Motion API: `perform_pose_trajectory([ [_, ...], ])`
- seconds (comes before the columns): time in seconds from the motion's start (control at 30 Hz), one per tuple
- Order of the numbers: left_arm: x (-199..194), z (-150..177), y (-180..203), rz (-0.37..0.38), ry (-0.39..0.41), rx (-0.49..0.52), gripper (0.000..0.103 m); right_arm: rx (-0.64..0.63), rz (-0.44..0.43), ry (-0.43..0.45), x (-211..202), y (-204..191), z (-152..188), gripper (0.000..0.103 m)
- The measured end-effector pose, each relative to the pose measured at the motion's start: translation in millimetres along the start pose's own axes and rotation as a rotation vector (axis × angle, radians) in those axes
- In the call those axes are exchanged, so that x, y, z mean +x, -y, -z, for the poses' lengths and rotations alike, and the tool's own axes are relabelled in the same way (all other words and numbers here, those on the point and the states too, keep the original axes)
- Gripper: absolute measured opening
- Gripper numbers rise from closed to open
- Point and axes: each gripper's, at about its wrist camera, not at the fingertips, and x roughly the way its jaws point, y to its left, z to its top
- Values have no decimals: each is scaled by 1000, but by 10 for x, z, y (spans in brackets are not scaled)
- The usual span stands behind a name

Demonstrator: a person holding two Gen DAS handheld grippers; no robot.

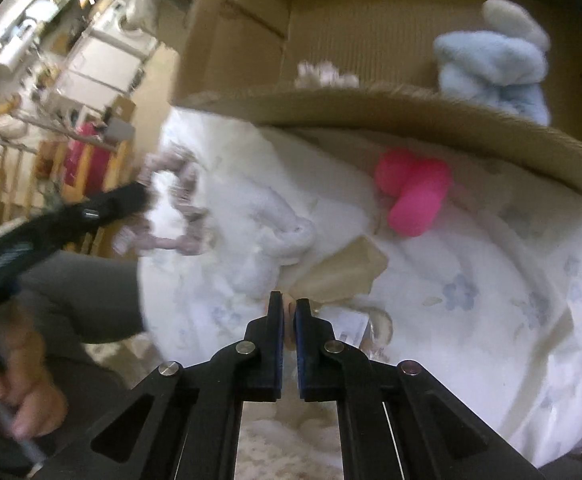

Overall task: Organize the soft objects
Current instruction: 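Grasp the beige lace scrunchie on the bed with the left tool, then carry the beige scrunchie over the box with the left tool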

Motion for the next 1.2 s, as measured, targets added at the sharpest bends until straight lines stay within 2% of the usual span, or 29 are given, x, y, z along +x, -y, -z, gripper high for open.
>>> perform_pose_trajectory([
  [0.2,9,22,63,-5,0,21,9,30,-68,90,-332,44,60,7],
  [0.33,11,27,92,-15,5,31,9,50,-66,113,-389,115,74,7],
  [0.47,32,36,88,-27,4,31,9,61,-26,135,-438,146,46,7],
  [0.7,38,30,36,-50,16,20,9,111,54,69,-324,466,40,7],
  [0.97,25,0,20,-27,14,-4,9,187,94,-38,-115,814,204,7],
  [1.13,13,-9,46,-21,17,2,9,173,61,54,-333,690,187,7],
  [1.2,21,-1,63,-23,14,10,9,152,51,64,-367,622,173,7],
])
